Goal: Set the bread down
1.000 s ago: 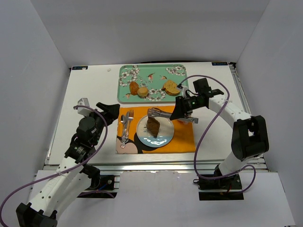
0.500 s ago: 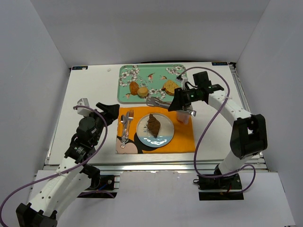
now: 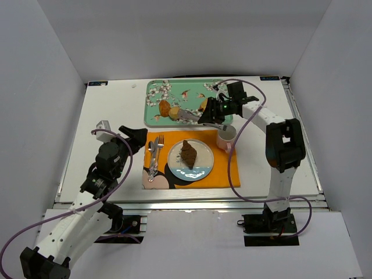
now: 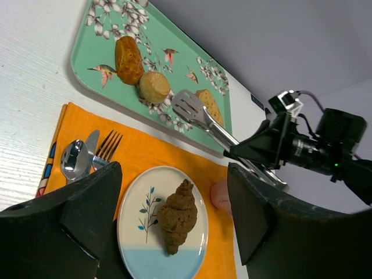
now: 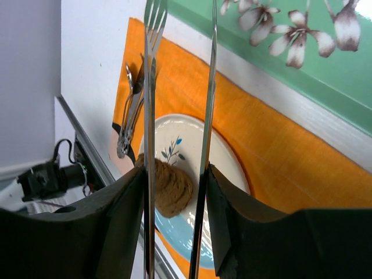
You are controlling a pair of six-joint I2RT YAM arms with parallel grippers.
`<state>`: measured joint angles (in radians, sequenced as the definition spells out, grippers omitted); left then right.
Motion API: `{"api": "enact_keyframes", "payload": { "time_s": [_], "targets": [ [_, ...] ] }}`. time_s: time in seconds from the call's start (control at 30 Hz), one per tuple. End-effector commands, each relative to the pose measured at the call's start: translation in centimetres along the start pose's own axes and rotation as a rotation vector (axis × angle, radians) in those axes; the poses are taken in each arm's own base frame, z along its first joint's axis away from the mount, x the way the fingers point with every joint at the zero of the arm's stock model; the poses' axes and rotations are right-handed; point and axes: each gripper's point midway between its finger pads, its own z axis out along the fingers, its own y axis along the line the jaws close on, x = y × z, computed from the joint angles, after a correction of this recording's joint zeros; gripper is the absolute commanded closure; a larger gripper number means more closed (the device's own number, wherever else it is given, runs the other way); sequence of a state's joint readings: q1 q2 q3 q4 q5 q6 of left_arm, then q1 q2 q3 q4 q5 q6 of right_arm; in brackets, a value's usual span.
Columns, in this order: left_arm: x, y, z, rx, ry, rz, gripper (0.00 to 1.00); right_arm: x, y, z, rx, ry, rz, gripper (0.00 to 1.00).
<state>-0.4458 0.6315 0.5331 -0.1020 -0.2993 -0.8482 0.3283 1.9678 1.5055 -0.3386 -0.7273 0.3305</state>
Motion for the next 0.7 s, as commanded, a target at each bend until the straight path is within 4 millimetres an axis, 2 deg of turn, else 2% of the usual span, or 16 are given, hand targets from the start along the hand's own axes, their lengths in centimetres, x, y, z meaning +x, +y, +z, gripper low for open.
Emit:
{"api": "enact_keyframes", "payload": {
  "time_s": [0.0, 0.43, 0.67],
  "targets": [
    [-1.7, -1.4, -0.2, 0.022, -0.038, -0.032, 0.18, -3.2, 1.3, 0.0, -0.034, -0.068, 0.028, 0.50],
    [-1.5, -1.4, 0.6, 0.001, -0.026, -0.013, 0.18, -3.5, -1.1, 2.4, -0.070, -0.056, 0.193, 0.47],
    [-1.3, -1.2, 0.7, -0.009, -0.020, -0.012, 0.18, -3.3, -1.5, 3.4, -0.100, -0.044, 0.258, 0.47]
  ]
}}
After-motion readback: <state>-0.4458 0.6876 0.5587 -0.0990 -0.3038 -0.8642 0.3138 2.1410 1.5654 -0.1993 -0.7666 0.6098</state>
